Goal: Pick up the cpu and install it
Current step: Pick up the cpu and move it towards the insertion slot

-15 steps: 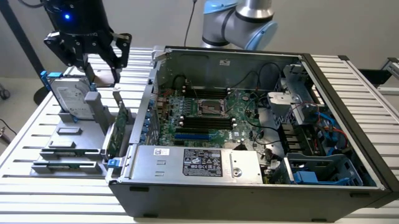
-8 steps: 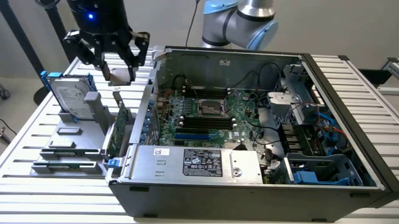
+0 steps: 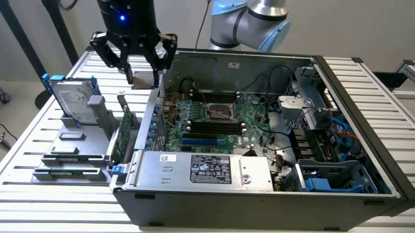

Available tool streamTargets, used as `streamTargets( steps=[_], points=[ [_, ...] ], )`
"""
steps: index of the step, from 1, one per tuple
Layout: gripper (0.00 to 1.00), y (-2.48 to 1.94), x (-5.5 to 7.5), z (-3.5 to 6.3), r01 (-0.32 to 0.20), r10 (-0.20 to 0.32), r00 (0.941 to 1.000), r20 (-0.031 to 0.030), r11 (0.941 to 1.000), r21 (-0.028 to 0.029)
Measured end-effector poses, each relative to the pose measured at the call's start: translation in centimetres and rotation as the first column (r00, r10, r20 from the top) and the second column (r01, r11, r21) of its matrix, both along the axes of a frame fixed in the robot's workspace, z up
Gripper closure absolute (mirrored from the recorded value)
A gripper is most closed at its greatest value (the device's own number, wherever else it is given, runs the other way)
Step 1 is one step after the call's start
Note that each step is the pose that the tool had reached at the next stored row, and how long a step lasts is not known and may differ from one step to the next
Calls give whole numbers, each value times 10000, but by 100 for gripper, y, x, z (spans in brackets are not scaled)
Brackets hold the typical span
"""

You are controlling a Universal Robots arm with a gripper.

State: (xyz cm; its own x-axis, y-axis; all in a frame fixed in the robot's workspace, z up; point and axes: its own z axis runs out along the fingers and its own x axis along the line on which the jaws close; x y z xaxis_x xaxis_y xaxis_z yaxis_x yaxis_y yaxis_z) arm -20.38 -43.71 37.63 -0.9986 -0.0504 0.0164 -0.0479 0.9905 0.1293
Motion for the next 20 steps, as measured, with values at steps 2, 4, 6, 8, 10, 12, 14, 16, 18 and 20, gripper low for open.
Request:
streamTargets(
  steps=[2,4,6,8,10,12,14,16,18,20],
  points=[
    [46,1,93,0,-2,2,10000,-2,10000,-1],
    [46,2,184,0,0,0,10000,-3,10000,-1],
    [46,3,274,0,-2,2,10000,-3,10000,-1],
    [46,6,364,-2,0,0,10000,-3,10000,0],
    [46,10,458,-5,-1,1,10000,-4,10000,-1],
    [46,17,548,-13,0,0,10000,-4,10000,-1],
    [46,31,638,-30,-1,1,10000,-3,10000,0],
    [46,63,730,-62,0,0,10000,-3,10000,-3],
    [46,102,822,-98,-1,1,10000,-5,10000,-9],
    [46,146,913,-135,-1,1,10000,-4,10000,-12]
  ],
)
